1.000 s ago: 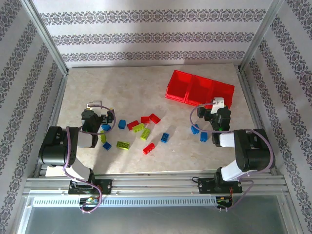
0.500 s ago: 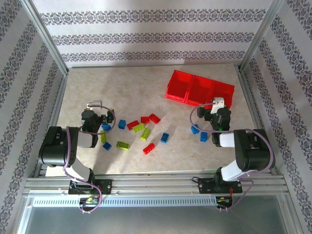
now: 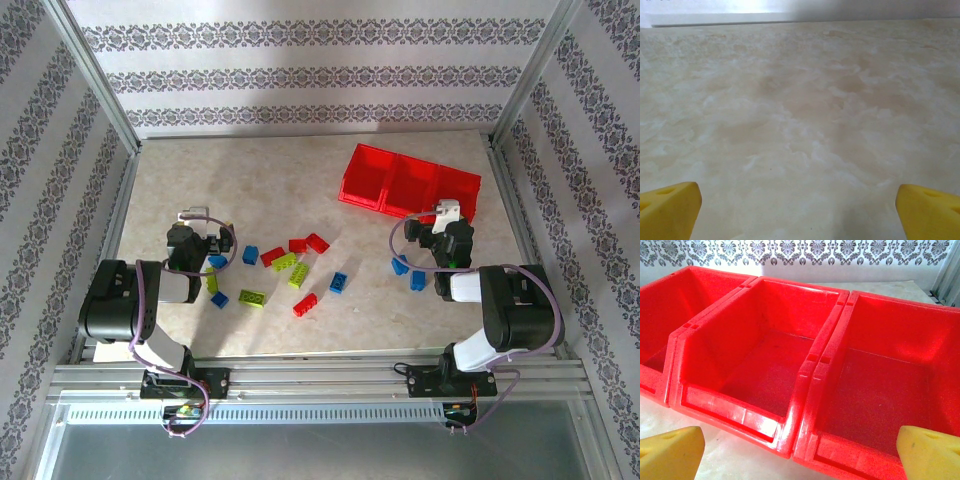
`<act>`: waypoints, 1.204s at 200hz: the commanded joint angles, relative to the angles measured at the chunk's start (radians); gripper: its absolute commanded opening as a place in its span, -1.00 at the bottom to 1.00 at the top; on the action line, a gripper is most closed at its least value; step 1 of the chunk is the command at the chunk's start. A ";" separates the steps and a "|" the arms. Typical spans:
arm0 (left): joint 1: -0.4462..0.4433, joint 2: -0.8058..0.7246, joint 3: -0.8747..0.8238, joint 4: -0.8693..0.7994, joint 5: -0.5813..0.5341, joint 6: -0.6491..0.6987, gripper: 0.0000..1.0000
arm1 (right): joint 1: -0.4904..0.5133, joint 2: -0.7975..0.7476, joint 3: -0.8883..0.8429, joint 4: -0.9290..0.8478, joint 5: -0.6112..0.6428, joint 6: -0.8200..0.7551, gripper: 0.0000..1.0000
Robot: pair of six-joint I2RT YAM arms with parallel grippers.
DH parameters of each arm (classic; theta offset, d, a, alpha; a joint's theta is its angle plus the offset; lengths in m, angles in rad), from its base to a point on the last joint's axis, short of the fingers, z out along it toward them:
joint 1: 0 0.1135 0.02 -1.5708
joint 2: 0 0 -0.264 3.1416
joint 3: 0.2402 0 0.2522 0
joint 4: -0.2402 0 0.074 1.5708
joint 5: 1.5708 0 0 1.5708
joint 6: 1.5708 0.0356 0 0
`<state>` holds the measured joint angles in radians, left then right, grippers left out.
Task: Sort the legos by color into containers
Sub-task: Move the container to the top-center of the table.
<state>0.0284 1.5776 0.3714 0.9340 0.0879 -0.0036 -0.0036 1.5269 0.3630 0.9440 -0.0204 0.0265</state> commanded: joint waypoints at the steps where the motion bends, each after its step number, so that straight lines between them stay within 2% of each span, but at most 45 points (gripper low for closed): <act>1: 0.007 -0.092 0.010 -0.063 -0.039 -0.024 0.99 | 0.007 -0.041 -0.008 0.008 0.028 0.013 0.97; 26: 0.007 -0.210 0.032 -0.196 -0.054 -0.026 0.99 | 0.007 -0.089 -0.012 -0.025 0.067 0.026 0.97; 43: 0.007 -0.300 0.062 -0.288 -0.069 -0.074 0.99 | 0.007 -0.145 -0.013 -0.079 0.104 0.040 0.97; 65: 0.005 -0.377 0.140 -0.420 0.011 -0.171 0.99 | 0.007 -0.245 -0.003 -0.194 0.178 0.085 0.97; 78: -0.005 -0.383 0.190 -0.466 0.075 -0.238 0.99 | 0.005 -0.310 0.016 -0.320 0.232 0.128 0.97; 90: -0.046 -0.370 0.224 -0.472 0.108 -0.273 0.99 | 0.004 -0.365 0.044 -0.433 0.268 0.157 0.97; 105: -0.152 -0.341 0.282 -0.505 0.006 -0.288 0.99 | 0.001 -0.425 0.072 -0.560 0.304 0.193 0.97; 130: -0.330 -0.217 0.459 -0.640 -0.171 -0.311 0.99 | -0.003 -0.511 0.101 -0.728 0.358 0.233 0.97; 153: -0.413 -0.039 0.652 -0.745 -0.113 -0.371 0.99 | 0.000 -0.589 0.113 -0.842 0.407 0.267 0.97; 190: -0.549 0.264 1.010 -0.962 -0.127 -0.386 0.99 | 0.004 -0.678 0.119 -0.973 0.492 0.325 0.97; 224: -0.619 0.521 1.362 -1.205 -0.158 -0.369 0.99 | 0.007 -0.685 0.147 -1.064 0.504 0.340 0.97; 241: -0.638 0.613 1.500 -1.274 -0.170 -0.361 0.99 | 0.007 -0.674 0.166 -1.105 0.511 0.351 0.97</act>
<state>-0.5838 2.1002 1.7012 -0.1196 -0.0422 -0.3603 -0.0036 0.8478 0.4789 -0.0593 0.4454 0.3424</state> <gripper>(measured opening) 0.995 0.984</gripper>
